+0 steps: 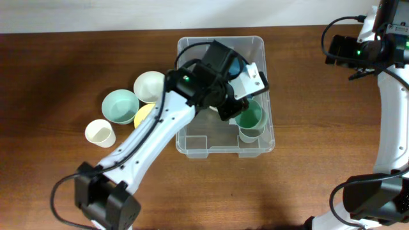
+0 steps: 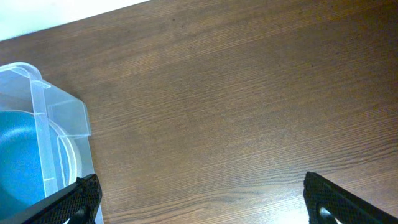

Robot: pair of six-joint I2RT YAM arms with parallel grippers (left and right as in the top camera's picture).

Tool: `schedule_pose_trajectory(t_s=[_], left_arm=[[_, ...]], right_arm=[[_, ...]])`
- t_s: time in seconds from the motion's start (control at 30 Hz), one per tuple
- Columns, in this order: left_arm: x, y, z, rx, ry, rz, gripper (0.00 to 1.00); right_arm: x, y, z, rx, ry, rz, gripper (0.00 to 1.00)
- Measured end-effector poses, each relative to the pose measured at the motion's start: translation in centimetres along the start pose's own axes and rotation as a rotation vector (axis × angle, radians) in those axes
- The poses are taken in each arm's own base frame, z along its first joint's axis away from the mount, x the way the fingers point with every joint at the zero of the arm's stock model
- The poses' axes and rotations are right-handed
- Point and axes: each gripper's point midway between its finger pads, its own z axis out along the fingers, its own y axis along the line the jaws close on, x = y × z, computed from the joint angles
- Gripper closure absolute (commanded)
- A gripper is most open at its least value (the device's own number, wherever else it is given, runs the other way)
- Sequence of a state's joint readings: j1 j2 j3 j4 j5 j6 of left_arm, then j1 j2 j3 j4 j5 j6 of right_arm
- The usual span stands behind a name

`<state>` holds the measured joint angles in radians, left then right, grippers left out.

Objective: Pack container
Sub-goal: 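Carry the mint-green cup into the bin and lower it into the grey cup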

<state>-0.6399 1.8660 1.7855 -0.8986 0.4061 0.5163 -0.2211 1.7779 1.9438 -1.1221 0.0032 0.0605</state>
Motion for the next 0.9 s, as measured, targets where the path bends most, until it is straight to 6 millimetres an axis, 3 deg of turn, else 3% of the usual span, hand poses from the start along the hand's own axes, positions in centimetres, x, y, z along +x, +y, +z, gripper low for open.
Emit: schedule_pose_trajectory(t_s=[0.23,0.27,0.3,0.33,0.37,0.4,0.7,0.8,0.9], left_arm=[[2.0,0.2,3.4,0.036,0.071,-0.026,0.98],[2.2,0.3,3.7,0.040,0.077,-0.029,0.93],[2.4,0.3,4.0,0.043,0.083,-0.032,0.85],[2.5,0.3,4.2,0.045,0.088,-0.029,0.64],[2.7,0.4,4.4,0.044,0.093,-0.025,0.36],[2.8,0.4,4.5,0.045,0.095,-0.029,0.28],[2.3,1.2,4.0,0.005,0.096,-0.062,0.21],[1.3,3.3,2.2,-0.088,0.093,-0.126,0.20],[0.8,6.8,-1.3,-0.221,0.089,-0.243,0.15]], right_arm=[[0.0,0.0,0.0,0.000,0.000,0.000,0.01],[0.0,0.0,0.0,0.000,0.000,0.000,0.01],[0.0,0.0,0.0,0.000,0.000,0.000,0.01],[0.0,0.0,0.0,0.000,0.000,0.000,0.01],[0.0,0.0,0.0,0.000,0.000,0.000,0.01],[0.0,0.0,0.0,0.000,0.000,0.000,0.01],[0.0,0.0,0.0,0.000,0.000,-0.001,0.01],[0.0,0.0,0.0,0.000,0.000,0.000,0.01],[0.0,0.0,0.0,0.000,0.000,0.000,0.01]])
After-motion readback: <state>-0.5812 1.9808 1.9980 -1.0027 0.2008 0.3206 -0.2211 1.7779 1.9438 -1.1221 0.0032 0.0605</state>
